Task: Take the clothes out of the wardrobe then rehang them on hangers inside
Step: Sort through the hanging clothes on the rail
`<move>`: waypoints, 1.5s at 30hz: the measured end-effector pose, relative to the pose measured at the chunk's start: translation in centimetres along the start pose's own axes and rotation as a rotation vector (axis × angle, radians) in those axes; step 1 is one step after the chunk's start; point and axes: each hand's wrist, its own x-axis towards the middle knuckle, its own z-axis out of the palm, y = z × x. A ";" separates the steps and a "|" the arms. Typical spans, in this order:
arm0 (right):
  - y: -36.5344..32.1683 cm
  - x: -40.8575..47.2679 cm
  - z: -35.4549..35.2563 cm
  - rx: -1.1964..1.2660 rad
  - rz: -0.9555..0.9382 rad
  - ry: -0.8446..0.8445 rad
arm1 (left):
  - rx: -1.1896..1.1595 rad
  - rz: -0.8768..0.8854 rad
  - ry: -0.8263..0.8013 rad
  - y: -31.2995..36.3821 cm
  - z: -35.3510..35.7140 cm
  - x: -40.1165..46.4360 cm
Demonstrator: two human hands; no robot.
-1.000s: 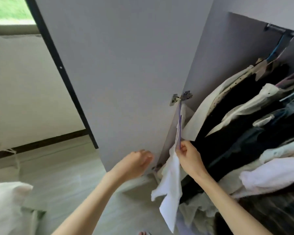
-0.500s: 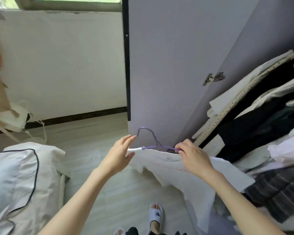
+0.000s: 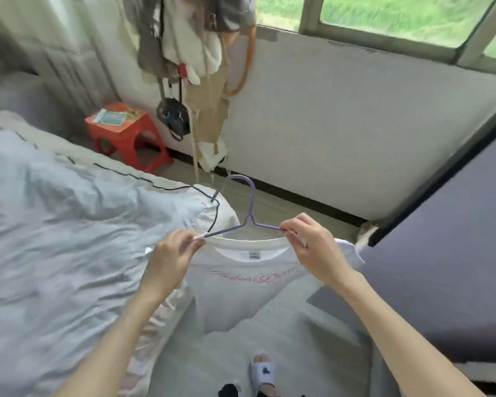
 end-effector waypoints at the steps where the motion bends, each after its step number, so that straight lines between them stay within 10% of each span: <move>1: -1.0 1.9 1.0 0.001 -0.056 -0.017 | 0.020 -0.073 0.071 -1.0 -1.3 -0.2; 19: -13.3 23.5 13.4 0.011 -0.663 -0.096 | 0.251 -0.533 0.862 -5.7 -14.2 -2.4; 45: -24.7 50.8 59.1 -0.182 -0.588 -0.420 | 0.275 -0.906 0.517 -53.1 -23.7 13.1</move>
